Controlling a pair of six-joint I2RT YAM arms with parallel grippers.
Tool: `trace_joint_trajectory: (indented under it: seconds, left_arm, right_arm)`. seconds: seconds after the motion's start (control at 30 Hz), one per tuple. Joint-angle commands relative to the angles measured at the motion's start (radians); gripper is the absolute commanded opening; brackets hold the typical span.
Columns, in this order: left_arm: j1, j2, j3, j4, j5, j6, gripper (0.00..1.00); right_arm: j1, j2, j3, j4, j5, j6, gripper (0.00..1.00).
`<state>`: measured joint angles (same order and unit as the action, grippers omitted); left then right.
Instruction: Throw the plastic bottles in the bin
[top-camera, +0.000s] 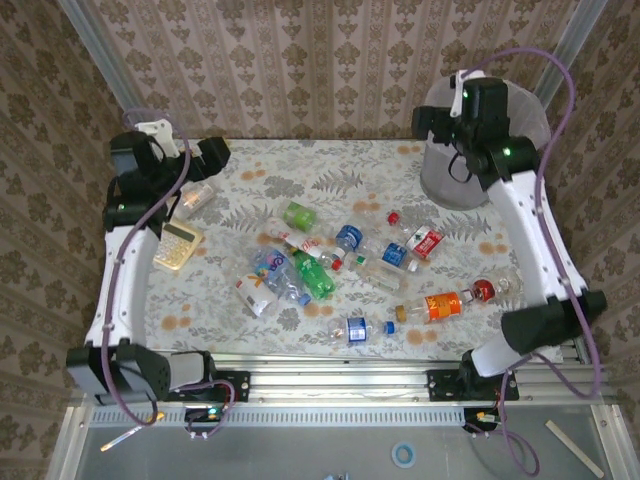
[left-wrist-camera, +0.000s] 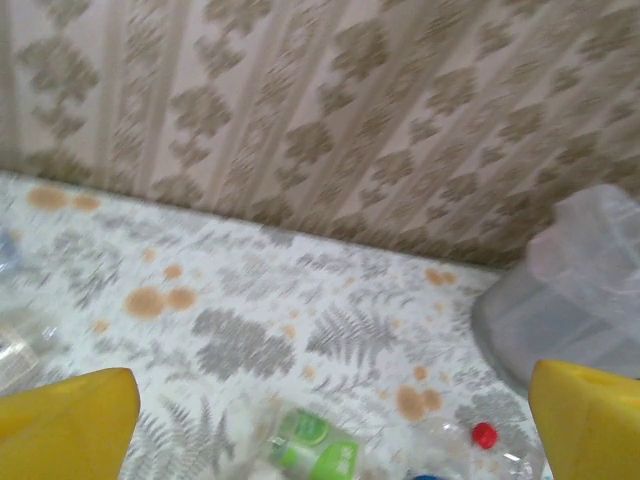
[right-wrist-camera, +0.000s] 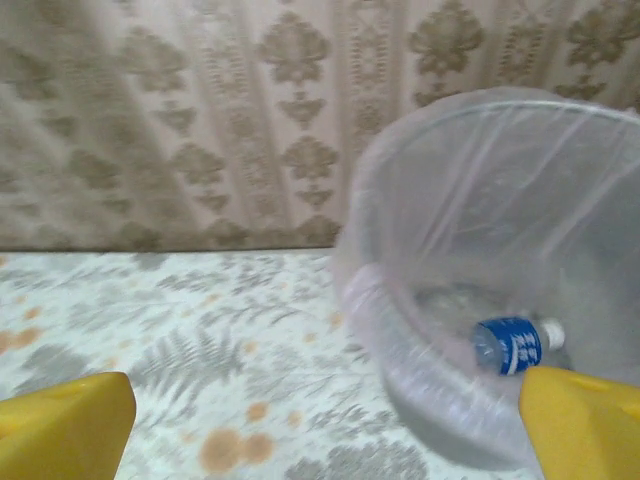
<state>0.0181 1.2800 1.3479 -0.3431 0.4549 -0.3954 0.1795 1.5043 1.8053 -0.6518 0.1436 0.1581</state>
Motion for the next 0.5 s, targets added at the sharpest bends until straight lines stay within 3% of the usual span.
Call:
trace_joint_trajectory:
  seconds: [0.0, 0.23, 0.47]
  left_arm:
    - [0.027, 0.064, 0.110, -0.154, -0.056, 0.053, 1.00]
    - [0.093, 0.254, 0.303, -0.361, -0.179, 0.234, 1.00]
    - [0.097, 0.482, 0.503, -0.590, -0.286, 0.425, 1.00]
  right_arm:
    - [0.039, -0.092, -0.124, 0.032, -0.087, 0.046, 1.00]
    - [0.147, -0.240, -0.288, 0.038, -0.143, 0.069, 1.00]
    - [0.176, -0.273, -0.375, 0.023, -0.168, 0.080, 1.00]
